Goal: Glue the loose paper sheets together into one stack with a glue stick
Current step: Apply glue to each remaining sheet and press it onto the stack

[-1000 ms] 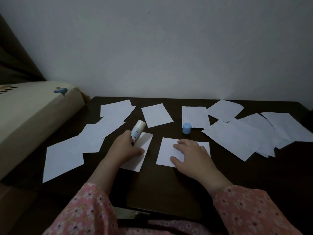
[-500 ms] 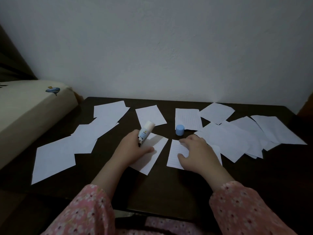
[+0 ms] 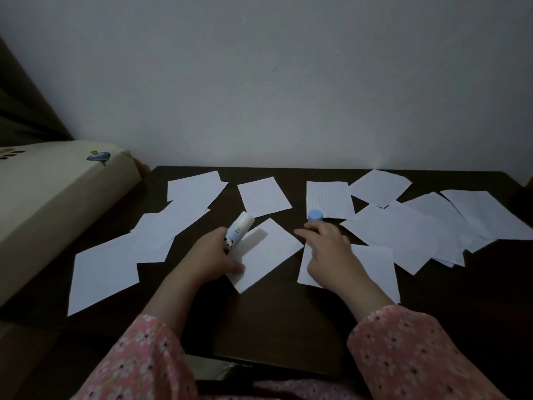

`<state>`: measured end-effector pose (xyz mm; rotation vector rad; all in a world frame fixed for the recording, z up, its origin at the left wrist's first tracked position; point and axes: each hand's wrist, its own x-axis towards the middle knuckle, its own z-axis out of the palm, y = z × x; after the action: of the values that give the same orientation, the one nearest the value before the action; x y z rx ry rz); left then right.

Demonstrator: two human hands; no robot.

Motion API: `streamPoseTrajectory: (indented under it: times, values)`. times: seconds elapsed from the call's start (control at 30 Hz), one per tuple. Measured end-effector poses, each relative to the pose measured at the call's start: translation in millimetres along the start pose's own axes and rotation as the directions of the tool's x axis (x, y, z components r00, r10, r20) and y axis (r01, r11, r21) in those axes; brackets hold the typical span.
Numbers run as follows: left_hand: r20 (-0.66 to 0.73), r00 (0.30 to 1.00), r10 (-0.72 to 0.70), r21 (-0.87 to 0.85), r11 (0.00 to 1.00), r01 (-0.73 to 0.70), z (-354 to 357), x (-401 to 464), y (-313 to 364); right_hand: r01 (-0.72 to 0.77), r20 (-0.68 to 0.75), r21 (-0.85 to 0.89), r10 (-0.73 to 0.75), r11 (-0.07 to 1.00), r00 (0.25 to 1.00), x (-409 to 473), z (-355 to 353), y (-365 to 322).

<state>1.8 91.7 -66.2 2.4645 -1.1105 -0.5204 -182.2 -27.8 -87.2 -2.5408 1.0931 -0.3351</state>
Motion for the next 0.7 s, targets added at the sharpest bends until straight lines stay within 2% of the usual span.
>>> streamPoseTrajectory:
  times: [0.17,0.3,0.47,0.57,0.7]
  values:
    - [-0.091,0.995,0.051,0.014,0.999,-0.05,9,2,8,-0.104,0.081,-0.031,0.106,0.994,0.991,-7,-10,16]
    - [-0.06,0.998,0.037,0.039,0.999,-0.034,15,2,15,-0.1,0.159,-0.019,0.101,0.995,0.982,-14,-15,22]
    - [0.021,0.994,0.104,0.0,0.995,-0.104,11,2,16,-0.119,0.216,0.004,0.116,0.993,0.97,-20,-25,23]
    - [0.048,0.99,0.134,-0.044,0.99,-0.132,11,0,17,-0.097,0.138,0.043,0.09,0.994,0.986,-16,-30,18]
    - [-0.012,0.987,0.161,-0.039,0.986,-0.161,12,0,18,0.043,0.006,0.052,-0.044,0.998,0.999,-8,-25,10]
